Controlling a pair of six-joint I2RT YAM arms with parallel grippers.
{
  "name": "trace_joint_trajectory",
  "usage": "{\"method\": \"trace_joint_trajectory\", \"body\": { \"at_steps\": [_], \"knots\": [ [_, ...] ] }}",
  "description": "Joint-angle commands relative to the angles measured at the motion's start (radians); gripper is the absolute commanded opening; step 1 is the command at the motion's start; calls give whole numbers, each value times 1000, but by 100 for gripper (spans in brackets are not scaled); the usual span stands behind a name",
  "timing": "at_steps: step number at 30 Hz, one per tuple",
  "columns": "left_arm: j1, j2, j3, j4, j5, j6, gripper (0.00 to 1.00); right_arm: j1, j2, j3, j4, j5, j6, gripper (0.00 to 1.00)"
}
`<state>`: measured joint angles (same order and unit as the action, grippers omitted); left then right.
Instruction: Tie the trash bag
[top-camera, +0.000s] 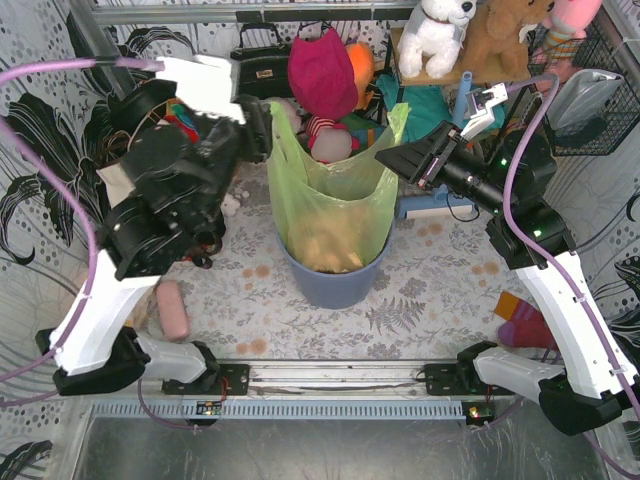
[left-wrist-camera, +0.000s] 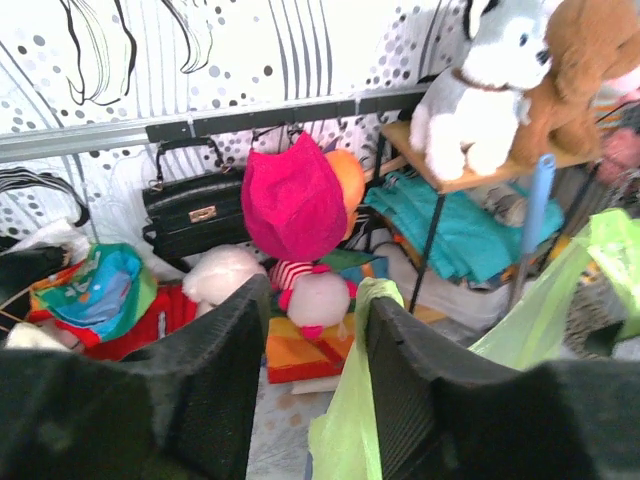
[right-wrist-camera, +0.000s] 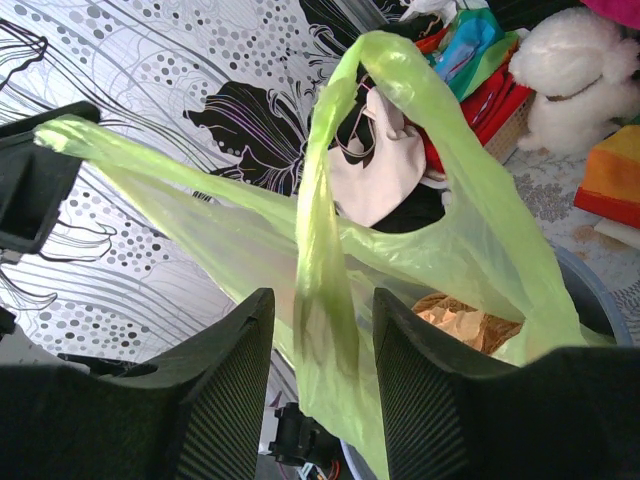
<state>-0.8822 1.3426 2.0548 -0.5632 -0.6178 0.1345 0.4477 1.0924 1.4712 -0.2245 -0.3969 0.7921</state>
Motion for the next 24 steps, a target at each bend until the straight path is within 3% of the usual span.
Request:
{"method": "trace_joint_trajectory", "body": {
  "at_steps": [1,6,10,13,17,24],
  "knots": [
    [-3,-100,-58,107,114,-80,54,0,-15,15,37,-5,-11,44],
    [-3,-182,-145,37,178,-147,62,0,-24,7,51,-9,-14,47],
    [-3,-210,-166,-55,179,-209,65,0,-21,8,79,-15,-8,60],
    [-3,-236,-190,-80,161,-261,66,0,-20,10,105,-10,-1,65],
    [-3,-275,-218,-46,187,-299,66,0,-10,28,133,-8,4,66],
    [-3,-267,-178,18,411,-371,67,0,13,70,197,-26,22,60]
  ]
}}
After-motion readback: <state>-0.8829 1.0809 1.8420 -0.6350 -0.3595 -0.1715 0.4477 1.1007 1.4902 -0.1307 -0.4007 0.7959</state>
